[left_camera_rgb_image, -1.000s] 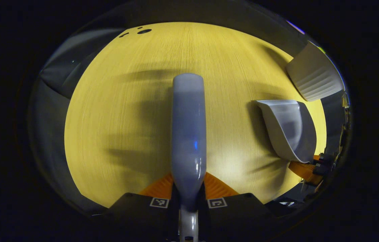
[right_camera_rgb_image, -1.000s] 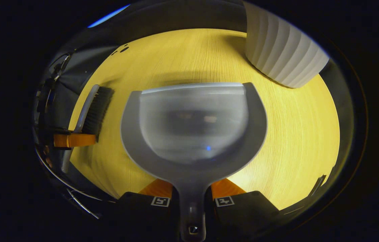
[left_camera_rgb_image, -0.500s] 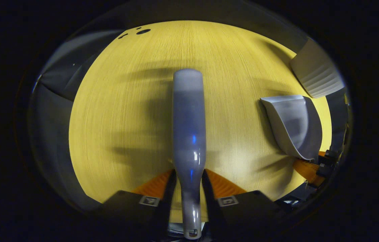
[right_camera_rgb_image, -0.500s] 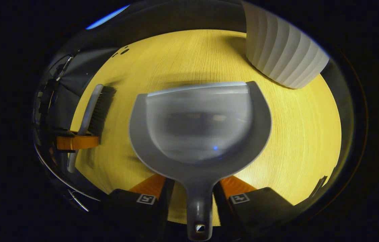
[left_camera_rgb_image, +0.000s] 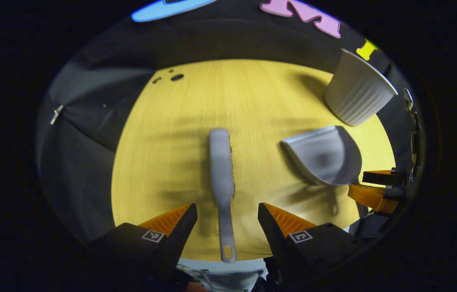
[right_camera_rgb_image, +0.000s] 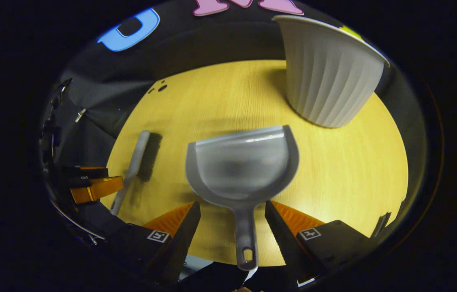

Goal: Pick up the small broom and dustpan from the desktop, sweep the trash into the dustpan with the broom, and then empty the trash into the garbage bin.

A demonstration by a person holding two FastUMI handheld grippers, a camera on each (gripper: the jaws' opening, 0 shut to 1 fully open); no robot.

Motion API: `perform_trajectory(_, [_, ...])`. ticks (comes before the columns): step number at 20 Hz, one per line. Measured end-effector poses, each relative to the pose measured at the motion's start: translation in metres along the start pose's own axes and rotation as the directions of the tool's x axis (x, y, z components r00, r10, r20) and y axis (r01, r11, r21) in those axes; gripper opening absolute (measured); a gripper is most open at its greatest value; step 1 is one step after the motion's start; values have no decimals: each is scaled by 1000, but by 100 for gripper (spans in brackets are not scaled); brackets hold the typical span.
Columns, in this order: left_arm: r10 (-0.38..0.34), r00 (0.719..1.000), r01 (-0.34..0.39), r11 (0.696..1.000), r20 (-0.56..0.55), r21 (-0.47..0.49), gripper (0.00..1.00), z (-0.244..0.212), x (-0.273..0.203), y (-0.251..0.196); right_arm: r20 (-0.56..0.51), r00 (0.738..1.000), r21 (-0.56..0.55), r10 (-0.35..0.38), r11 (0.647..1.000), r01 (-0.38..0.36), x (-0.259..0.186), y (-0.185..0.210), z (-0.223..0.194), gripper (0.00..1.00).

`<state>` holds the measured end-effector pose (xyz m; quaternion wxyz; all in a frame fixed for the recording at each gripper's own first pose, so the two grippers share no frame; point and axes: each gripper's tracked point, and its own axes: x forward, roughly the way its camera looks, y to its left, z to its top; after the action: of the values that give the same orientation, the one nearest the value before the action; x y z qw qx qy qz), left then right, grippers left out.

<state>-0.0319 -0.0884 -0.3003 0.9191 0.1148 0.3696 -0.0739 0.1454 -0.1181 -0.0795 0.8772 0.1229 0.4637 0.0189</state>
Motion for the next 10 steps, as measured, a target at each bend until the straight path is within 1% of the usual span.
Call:
perform_trajectory(3, [-31, 991, 39, 997, 134, -60, 95, 14, -45, -19, 126, 992, -32, 9, 999, -5, -39, 6, 36, 99])
perform_trajectory(5, [-33, 972, 55, 995, 234, -88, 95, 26, -76, -28, 208, 978, -55, 19, 998, -8, -69, 9, 55, 99])
perform_trajectory(8, [12, 925, 26, 995, 380, -96, 95, 37, -120, -30, 342, 939, -84, 37, 996, -9, -104, 19, 75, 99])
perform_trajectory(10, [34, 893, -4, 998, 449, -68, 96, 36, -142, -36, 416, 908, -105, 57, 994, -14, -128, 25, 83, 99])
